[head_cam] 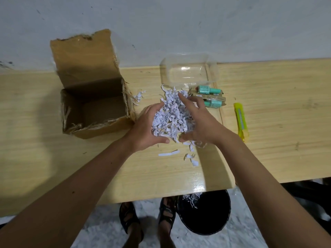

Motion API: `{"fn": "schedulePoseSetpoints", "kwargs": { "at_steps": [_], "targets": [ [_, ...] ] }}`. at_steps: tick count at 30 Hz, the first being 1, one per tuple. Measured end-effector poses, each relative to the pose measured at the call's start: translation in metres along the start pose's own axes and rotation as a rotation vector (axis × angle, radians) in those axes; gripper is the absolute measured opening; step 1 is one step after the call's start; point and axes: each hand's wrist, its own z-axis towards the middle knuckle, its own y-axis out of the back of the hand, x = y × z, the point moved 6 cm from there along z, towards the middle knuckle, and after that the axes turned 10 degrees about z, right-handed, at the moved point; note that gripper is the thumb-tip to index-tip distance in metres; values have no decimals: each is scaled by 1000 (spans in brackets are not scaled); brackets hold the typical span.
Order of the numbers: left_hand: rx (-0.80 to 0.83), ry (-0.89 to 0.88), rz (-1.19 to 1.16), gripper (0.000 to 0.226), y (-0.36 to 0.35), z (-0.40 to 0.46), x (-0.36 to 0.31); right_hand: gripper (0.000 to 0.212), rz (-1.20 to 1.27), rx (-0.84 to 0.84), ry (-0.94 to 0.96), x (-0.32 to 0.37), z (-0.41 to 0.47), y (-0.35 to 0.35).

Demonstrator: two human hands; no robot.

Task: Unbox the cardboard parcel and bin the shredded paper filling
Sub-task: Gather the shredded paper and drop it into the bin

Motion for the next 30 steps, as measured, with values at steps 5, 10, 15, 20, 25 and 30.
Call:
{"fn": "schedulePoseSetpoints", "kwargs": {
  "at_steps": [5, 10, 15, 20, 25, 30],
  "targets": [
    [-49, 16, -122, 133, -2, 2, 2, 151, -60, 95, 13, 12, 18, -1],
    [-46, -3, -145, 134, -2, 5, 2, 149, -113, 142, -39, 18, 23, -3],
    [-116, 23, -128, 105, 1, 5, 1, 94, -144, 7, 71, 13, 23, -7],
    [-207, 53, -113, 75, 3, -5, -10, 66, -73, -130, 199, 1, 12, -7],
    [-291, 140, -141, 54, -11, -21, -19, 45, 38, -212, 229, 2, -9, -23],
    [-289, 153, -298, 50, -26, -36, -28, 35, 131, -343, 129, -1, -43, -34]
  ]
}}
